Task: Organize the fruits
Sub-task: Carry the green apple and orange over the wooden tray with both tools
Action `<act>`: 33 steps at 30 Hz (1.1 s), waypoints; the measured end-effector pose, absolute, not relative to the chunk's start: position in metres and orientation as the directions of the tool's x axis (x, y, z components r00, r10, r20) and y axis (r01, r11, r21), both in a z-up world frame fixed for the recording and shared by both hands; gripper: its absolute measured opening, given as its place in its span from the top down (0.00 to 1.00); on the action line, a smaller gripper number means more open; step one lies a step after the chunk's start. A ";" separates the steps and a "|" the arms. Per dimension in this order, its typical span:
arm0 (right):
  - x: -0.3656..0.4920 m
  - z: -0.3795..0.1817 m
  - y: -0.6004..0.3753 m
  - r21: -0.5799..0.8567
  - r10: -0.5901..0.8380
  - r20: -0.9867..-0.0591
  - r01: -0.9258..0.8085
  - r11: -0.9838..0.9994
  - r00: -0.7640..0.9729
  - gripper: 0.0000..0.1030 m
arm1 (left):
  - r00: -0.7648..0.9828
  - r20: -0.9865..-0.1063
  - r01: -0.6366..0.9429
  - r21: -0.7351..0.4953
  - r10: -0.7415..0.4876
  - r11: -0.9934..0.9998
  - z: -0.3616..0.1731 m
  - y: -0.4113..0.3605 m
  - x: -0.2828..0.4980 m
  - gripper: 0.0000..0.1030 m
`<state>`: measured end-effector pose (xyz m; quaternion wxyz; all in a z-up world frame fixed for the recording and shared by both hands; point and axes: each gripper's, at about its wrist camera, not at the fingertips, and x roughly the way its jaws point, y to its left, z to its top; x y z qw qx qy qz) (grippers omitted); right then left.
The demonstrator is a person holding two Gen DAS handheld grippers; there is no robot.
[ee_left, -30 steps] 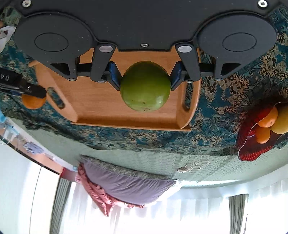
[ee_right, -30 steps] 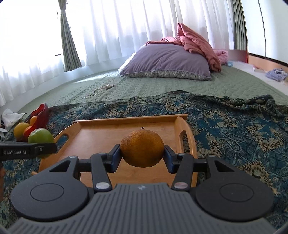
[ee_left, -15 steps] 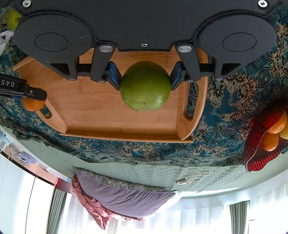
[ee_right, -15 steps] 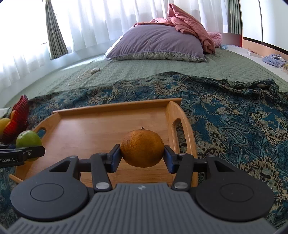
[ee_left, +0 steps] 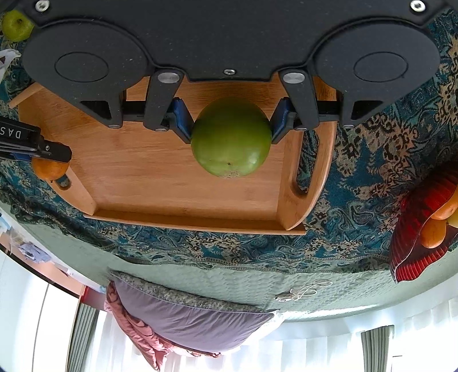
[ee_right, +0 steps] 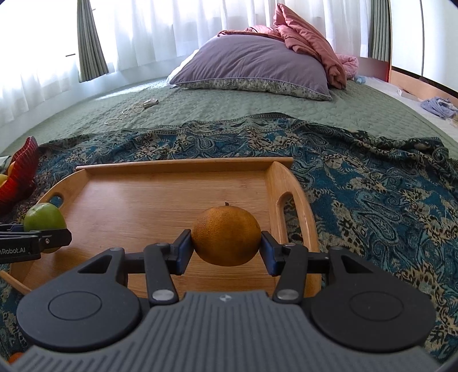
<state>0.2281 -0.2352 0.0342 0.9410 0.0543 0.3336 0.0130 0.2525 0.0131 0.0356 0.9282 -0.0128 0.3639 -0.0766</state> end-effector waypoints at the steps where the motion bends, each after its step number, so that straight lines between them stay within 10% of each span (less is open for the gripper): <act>1: 0.229 0.033 -0.236 0.110 0.058 -0.629 0.015 0.994 0.775 0.47 | 0.723 -0.674 0.134 -0.076 -0.150 0.988 0.035 0.013 0.253 0.47; 33: 0.235 0.020 -0.238 0.123 0.061 -0.657 0.027 0.992 0.752 0.46 | 0.711 -0.686 0.133 -0.083 -0.154 0.988 0.026 0.013 0.257 0.47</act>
